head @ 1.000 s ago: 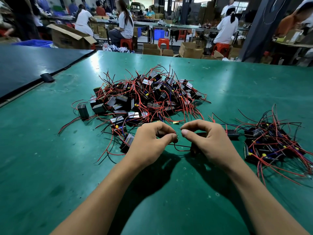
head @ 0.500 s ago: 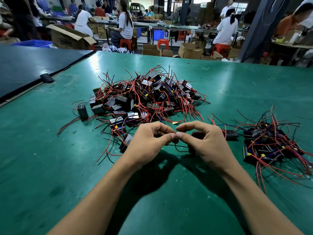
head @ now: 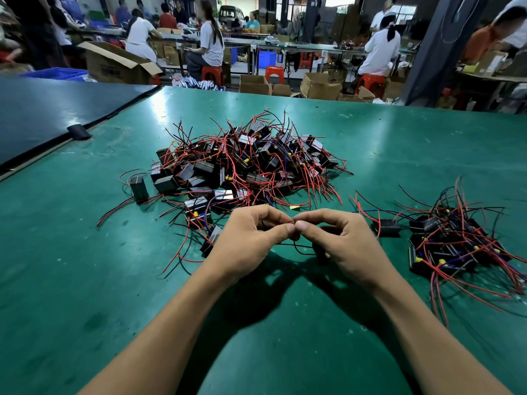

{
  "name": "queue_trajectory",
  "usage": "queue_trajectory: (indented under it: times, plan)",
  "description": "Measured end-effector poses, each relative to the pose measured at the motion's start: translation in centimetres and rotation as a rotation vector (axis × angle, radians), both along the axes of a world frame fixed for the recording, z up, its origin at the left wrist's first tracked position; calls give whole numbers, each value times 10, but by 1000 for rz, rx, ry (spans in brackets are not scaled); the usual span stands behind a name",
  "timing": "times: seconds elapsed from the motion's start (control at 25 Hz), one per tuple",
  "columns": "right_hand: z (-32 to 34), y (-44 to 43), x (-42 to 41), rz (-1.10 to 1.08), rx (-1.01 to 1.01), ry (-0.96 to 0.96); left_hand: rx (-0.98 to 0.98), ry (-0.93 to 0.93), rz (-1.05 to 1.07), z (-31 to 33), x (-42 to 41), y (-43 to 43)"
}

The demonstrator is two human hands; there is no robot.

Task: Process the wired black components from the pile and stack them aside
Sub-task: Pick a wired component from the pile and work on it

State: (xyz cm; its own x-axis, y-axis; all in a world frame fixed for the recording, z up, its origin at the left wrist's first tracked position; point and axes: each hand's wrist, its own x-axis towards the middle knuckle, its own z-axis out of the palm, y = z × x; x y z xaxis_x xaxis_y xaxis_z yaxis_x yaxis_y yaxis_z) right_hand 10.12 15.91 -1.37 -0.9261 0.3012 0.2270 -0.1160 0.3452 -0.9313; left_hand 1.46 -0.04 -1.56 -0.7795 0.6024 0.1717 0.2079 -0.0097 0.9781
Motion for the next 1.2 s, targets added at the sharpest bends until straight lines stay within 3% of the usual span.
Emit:
queue_trajectory:
  times: [0.16, 0.28, 0.56, 0.68, 0.84, 1.0, 1.2]
  plan:
    - [2, -1, -1, -35, 52, 9, -60, 123, 56, 0, 1, 0]
    - [1, -4, -2, -75, 129, -31, -138, 325, 137, -3, 3, 1]
    - [1, -5, -6, -119, 144, -257, -264, 528, 107, -9, 5, 1]
    - [4, -2, -4, -72, 33, -233, -236, 487, 125, -6, 2, 1]
    - [7, 2, 3, -22, 222, -18, -194, 293, 111, -2, 0, -1]
    - [8, -1, 4, -33, 413, 131, -196, 218, 45, 0, -1, -1]
    - [5, -3, 0, -99, 369, 0, -184, 333, 74, 1, 3, 0]
